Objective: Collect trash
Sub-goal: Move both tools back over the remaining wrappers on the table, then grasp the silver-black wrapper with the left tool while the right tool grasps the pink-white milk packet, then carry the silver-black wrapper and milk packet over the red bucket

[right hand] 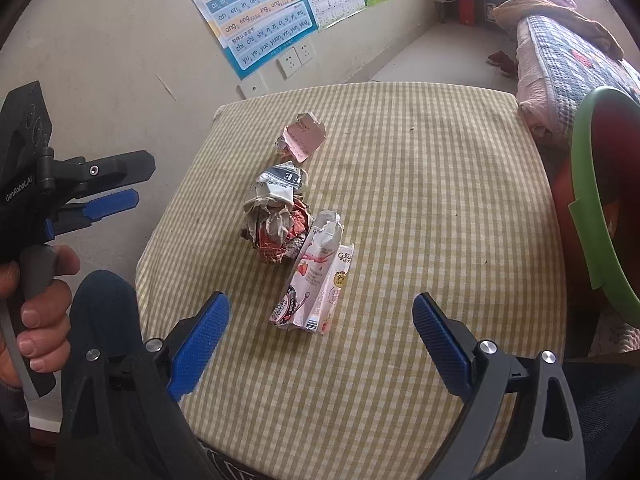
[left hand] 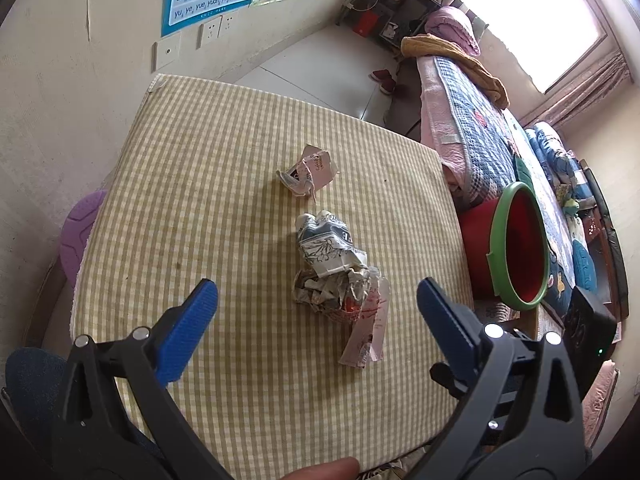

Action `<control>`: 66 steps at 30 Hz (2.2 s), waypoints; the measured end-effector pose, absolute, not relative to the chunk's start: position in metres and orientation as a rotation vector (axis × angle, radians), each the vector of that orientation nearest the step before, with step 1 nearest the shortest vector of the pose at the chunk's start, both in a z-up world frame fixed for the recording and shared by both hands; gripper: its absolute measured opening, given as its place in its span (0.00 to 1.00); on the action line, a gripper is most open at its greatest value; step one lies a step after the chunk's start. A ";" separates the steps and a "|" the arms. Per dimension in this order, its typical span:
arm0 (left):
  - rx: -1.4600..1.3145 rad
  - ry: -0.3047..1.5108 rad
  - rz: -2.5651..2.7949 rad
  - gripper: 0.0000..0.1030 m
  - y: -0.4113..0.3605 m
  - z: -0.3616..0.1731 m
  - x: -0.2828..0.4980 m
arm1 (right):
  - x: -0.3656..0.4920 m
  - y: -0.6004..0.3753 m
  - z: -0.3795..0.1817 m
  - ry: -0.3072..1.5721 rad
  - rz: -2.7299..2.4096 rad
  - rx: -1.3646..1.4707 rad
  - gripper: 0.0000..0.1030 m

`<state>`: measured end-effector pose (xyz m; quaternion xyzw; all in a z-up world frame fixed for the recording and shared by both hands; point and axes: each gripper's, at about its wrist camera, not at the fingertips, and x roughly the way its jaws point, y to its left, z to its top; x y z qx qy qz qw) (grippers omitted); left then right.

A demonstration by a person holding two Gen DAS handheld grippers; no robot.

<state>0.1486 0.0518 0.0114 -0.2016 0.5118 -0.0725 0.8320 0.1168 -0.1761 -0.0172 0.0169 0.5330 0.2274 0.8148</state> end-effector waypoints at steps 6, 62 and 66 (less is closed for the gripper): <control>-0.410 1.152 -0.174 0.94 0.042 -0.009 0.174 | 0.128 -0.148 -0.039 1.190 0.538 0.024 0.87; -0.468 1.144 -0.148 0.48 0.057 -0.015 0.197 | 0.150 -0.193 -0.048 1.213 0.483 0.034 0.37; -0.482 1.144 -0.154 0.48 0.053 -0.010 0.182 | 0.137 -0.205 -0.039 1.188 0.451 0.060 0.37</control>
